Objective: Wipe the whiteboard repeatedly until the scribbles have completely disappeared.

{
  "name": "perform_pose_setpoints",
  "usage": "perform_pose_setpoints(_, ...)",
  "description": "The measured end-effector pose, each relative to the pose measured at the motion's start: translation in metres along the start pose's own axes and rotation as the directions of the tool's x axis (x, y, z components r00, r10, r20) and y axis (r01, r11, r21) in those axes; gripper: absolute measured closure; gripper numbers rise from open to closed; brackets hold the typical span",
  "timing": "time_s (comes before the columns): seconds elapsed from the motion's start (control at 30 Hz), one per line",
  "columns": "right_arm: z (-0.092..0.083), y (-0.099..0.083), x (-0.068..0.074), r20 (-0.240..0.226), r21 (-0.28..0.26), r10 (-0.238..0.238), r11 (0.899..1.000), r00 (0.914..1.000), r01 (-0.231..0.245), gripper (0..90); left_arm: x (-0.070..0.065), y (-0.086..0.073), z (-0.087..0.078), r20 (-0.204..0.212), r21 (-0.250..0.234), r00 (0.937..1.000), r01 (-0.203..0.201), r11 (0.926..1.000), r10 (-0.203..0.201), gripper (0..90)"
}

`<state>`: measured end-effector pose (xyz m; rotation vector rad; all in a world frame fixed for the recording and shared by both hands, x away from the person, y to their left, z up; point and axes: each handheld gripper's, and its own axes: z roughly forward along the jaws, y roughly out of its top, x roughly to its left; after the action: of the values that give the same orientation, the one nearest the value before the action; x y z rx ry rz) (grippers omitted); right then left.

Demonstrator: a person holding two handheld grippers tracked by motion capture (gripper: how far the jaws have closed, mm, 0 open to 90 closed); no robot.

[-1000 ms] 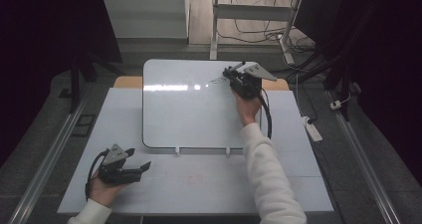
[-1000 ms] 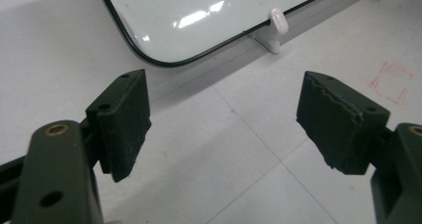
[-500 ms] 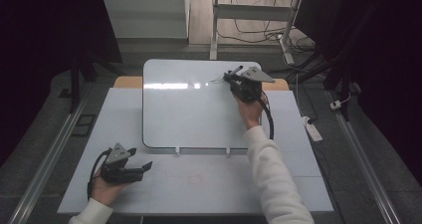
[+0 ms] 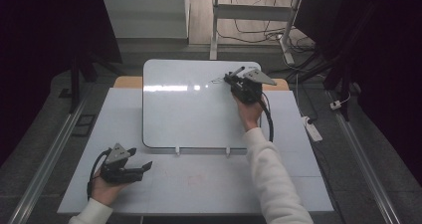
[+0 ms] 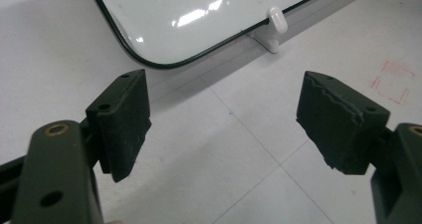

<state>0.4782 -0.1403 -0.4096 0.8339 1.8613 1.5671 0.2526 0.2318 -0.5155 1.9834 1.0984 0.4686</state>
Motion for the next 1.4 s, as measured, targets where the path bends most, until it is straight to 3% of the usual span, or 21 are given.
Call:
perform_pose_setpoints(0.07,0.004,0.0,0.009,-0.014,0.023,-0.068,0.997,0.9976,0.068,78.1,0.0,0.0,0.0,-0.001,-0.001,1.0,-0.002,1.0,0.002,22.4)
perform_pose_setpoints(0.23,0.002,0.003,-0.008,0.038,-0.028,0.043,0.999,0.9984,-0.042,78.1,0.0,0.0,-0.002,-0.001,-0.006,1.0,0.0,1.0,0.0,22.4)
perform_pose_setpoints(0.27,0.003,0.003,-0.002,0.043,-0.019,0.015,1.0,0.999,-0.014,78.1,0.001,0.0,-0.001,-0.001,-0.005,1.0,0.001,1.0,-0.001,22.4)
perform_pose_setpoints(0.33,0.008,0.0,0.01,-0.028,0.01,-0.026,1.0,0.9993,0.026,78.1,0.001,0.0,0.0,0.0,0.0,1.0,0.001,1.0,-0.001,22.4)
perform_pose_setpoints(0.4,0.009,0.001,0.013,-0.022,0.023,-0.067,0.997,0.9975,0.068,78.0,0.0,0.0,0.0,-0.002,-0.002,1.0,-0.003,1.0,0.003,22.4)
perform_pose_setpoints(0.53,0.006,0.004,-0.006,0.034,-0.04,0.05,0.998,0.9982,-0.048,78.1,0.0,-0.001,-0.002,-0.003,-0.007,1.0,0.0,1.0,0.0,22.4)
perform_pose_setpoints(0.57,0.006,0.003,-0.004,0.038,-0.043,0.052,0.998,0.9979,-0.05,78.1,0.001,-0.001,-0.002,-0.003,-0.008,1.0,0.001,1.0,-0.001,22.4)
perform_pose_setpoints(0.6,0.007,0.002,0.001,0.039,-0.033,0.028,0.999,0.9988,-0.027,78.1,0.001,-0.001,-0.002,-0.003,-0.007,1.0,0.003,1.0,-0.003,22.4)
perform_pose_setpoints(0.67,0.009,-0.002,0.014,-0.032,-0.005,-0.011,1.0,0.9994,0.011,78.1,0.001,0.0,-0.001,-0.002,-0.002,1.0,0.001,1.0,-0.001,22.4)
perform_pose_setpoints(0.73,0.011,-0.005,0.021,-0.041,0.007,-0.066,0.998,0.9969,0.067,78.1,0.001,0.0,-0.001,0.0,-0.002,1.0,-0.004,1.0,0.004,22.4)
perform_pose_setpoints(0.77,0.011,-0.005,0.017,-0.042,0.002,-0.048,0.999,0.998,0.048,78.1,0.0,0.0,-0.001,0.0,-0.003,1.0,-0.004,1.0,0.004,22.4)
perform_pose_setpoints(0.87,0.008,0.0,-0.001,0.029,-0.049,0.034,0.998,0.999,-0.033,78.1,-0.001,0.0,-0.003,-0.002,-0.009,1.0,-0.003,1.0,0.003,22.4)
perform_pose_setpoints(0.9,0.008,0.0,-0.002,0.023,-0.053,0.056,0.997,0.9982,-0.055,78.0,-0.001,0.0,-0.003,-0.003,-0.011,1.0,-0.003,0.9999,0.003,22.5)
perform_pose_setpoints(0.93,0.008,0.0,0.002,0.031,-0.051,0.04,0.998,0.9988,-0.038,78.1,0.0,0.0,-0.003,-0.003,-0.011,1.0,-0.001,0.9999,0.001,22.5)
perform_pose_setpoints(1.0,0.012,-0.003,0.014,-0.034,-0.02,-0.012,1.0,0.9994,0.011,78.1,0.001,0.0,-0.002,-0.003,-0.006,1.0,0.0,1.0,0.0,22.4)
perform_pose_setpoints(1.07,0.015,-0.003,0.022,-0.033,-0.004,-0.071,0.997,0.9969,0.071,78.0,0.0,0.0,-0.001,-0.002,-0.006,1.0,-0.001,1.0,0.001,22.4)
perform_pose_setpoints(1.17,0.013,0.001,0.006,0.018,-0.056,0.03,0.998,0.9994,-0.029,78.1,-0.001,0.0,-0.003,-0.003,-0.01,1.0,-0.003,0.9999,0.003,22.4)
perform_pose_setpoints(1.23,0.013,-0.001,0.004,0.018,-0.069,0.075,0.995,0.997,-0.073,78.1,-0.001,0.0,-0.003,-0.003,-0.013,1.0,-0.001,0.9999,0.001,22.4)
perform_pose_setpoints(1.27,0.014,-0.001,0.008,0.011,-0.061,0.06,0.996,0.9982,-0.059,78.1,0.0,-0.001,-0.003,-0.004,-0.012,1.0,0.001,0.9999,-0.001,22.5)
perform_pose_setpoints(1.33,0.018,-0.006,0.025,-0.057,-0.021,-0.012,1.0,0.9983,0.011,78.1,0.001,0.0,-0.002,-0.004,-0.008,1.0,0.002,1.0,-0.002,22.5)
perform_pose_setpoints(1.4,0.019,-0.008,0.033,-0.057,-0.017,-0.056,0.998,0.9968,0.055,78.1,0.0,0.0,-0.001,-0.003,-0.005,1.0,-0.003,1.0,0.003,22.4)
